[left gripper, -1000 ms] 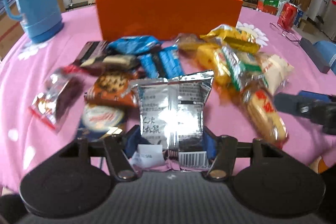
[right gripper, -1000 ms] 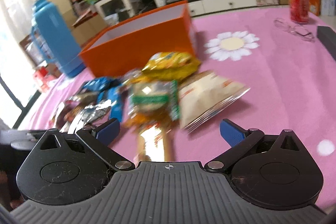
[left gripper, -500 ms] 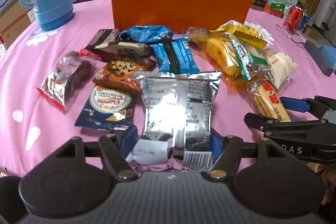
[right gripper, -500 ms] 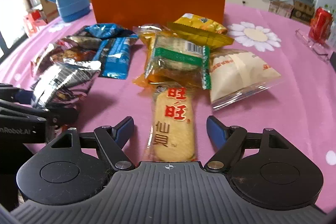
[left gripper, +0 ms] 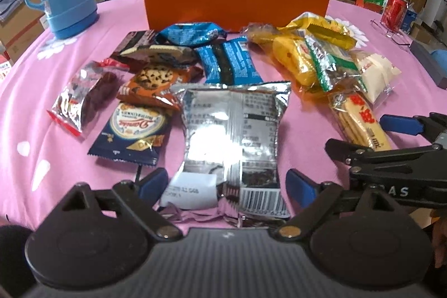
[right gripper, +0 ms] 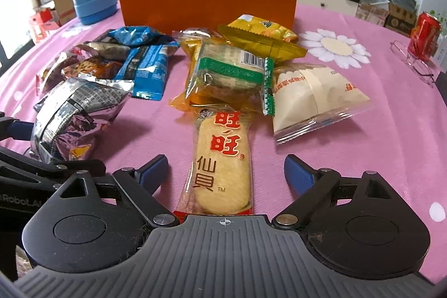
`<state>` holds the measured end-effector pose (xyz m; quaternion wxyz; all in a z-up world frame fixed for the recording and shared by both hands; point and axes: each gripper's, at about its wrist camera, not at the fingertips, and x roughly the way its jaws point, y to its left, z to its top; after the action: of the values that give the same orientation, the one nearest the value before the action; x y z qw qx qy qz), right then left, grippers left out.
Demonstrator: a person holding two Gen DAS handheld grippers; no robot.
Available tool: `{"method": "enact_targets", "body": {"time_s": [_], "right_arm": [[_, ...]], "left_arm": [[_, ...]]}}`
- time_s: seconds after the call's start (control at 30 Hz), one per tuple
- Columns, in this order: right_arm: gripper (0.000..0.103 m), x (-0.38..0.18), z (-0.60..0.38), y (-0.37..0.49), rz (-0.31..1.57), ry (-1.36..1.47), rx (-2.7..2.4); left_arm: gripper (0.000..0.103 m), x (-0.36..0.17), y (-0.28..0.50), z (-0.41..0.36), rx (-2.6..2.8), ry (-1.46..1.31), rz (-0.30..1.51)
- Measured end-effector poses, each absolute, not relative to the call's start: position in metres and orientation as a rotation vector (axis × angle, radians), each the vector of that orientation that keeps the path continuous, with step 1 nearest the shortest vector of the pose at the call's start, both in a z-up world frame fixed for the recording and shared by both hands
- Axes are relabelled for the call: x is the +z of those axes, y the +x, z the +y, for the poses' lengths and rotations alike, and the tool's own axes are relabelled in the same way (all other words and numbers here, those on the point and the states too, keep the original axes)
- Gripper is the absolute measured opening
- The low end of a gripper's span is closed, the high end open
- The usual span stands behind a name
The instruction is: Organize snacks
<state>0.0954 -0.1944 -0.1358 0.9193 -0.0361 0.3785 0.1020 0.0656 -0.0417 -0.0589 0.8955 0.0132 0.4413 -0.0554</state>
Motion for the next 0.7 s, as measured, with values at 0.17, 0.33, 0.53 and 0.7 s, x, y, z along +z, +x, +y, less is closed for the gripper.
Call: {"method": "enact_targets", "body": {"time_s": [0.17, 0.33, 0.53, 0.7], "right_arm": [[0.042, -0.133, -0.195, 0.092, 0.767, -0.081, 0.206], [0.012, -0.126, -0.196, 0.081, 0.765, -0.070, 0.249], [0.012, -0.100, -0.213, 0.053, 0.689, 0.098, 0.294], [0.012, -0.074, -0.211, 0.053, 0.635, 0.162, 0.346]], "left_arm": [[0.067, -0.058, 0.064, -0.041, -0.117, 0.032, 0.878], [0.061, -0.045, 0.056, -0.028, -0.156, -0.049, 0.860], [0.061, -0.001, 0.045, -0.006, -0.187, -0.123, 0.780], [0.061, 0.028, 0.074, 0.008, -0.199, -0.178, 0.722]]}}
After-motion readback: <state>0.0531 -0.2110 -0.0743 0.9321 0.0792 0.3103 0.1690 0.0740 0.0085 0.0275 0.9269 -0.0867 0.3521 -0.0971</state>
